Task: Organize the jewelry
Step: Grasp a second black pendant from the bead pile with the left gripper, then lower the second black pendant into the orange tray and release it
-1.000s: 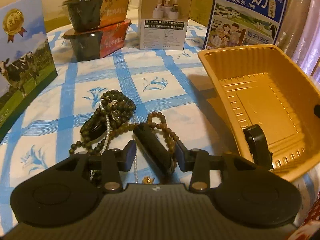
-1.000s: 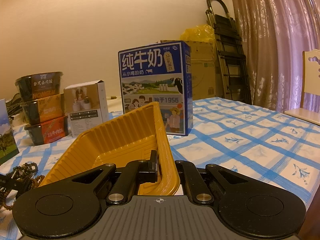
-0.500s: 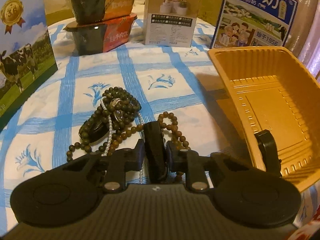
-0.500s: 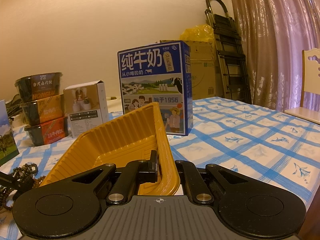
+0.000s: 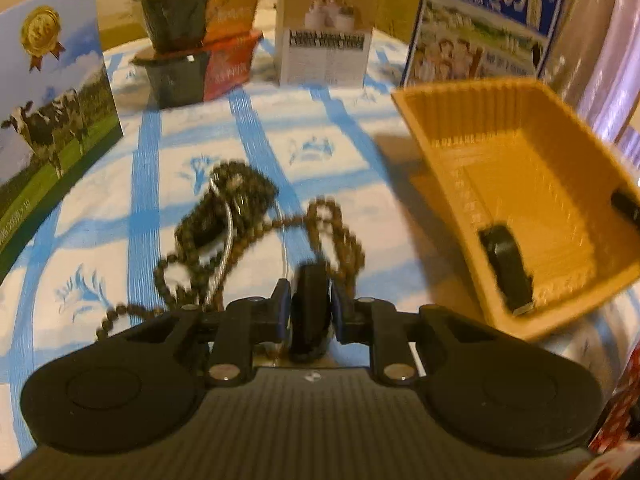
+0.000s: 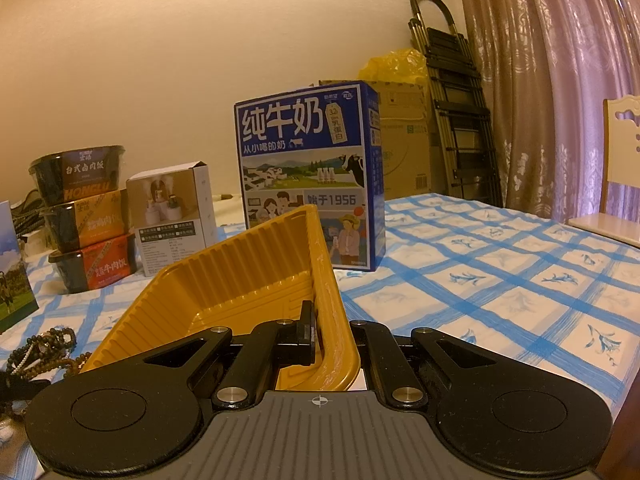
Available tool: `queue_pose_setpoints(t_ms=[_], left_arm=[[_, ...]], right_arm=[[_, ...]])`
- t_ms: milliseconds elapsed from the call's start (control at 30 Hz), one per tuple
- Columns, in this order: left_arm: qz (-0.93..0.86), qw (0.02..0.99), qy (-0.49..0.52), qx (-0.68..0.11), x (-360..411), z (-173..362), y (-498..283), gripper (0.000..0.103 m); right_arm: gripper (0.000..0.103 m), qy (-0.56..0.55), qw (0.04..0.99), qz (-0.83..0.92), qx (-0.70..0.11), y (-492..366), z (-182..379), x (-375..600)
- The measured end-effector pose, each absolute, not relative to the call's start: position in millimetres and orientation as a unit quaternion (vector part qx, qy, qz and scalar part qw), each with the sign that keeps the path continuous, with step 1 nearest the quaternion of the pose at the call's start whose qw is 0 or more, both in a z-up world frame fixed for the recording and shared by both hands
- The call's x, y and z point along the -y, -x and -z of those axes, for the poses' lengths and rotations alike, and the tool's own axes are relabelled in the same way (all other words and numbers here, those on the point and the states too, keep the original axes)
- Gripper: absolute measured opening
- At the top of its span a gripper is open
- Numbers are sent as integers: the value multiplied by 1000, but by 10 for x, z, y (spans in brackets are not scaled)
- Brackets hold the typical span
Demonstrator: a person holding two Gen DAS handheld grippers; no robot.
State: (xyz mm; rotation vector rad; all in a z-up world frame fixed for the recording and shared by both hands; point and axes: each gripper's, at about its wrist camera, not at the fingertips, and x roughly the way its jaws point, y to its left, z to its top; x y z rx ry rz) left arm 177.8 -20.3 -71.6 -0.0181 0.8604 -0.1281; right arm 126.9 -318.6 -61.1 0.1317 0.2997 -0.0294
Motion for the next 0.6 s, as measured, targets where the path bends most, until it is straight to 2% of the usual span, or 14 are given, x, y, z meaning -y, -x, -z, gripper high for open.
queue_pose_setpoints(t_ms=[333, 600], left_arm=[[58, 905, -23, -421, 284, 773, -1898, 20], [95, 921, 33, -377, 377, 377, -1830, 19]], right_arm=[[5, -70, 986, 15, -150, -1271, 618, 3187], [5, -69, 987, 16, -147, -1276, 602, 3159]])
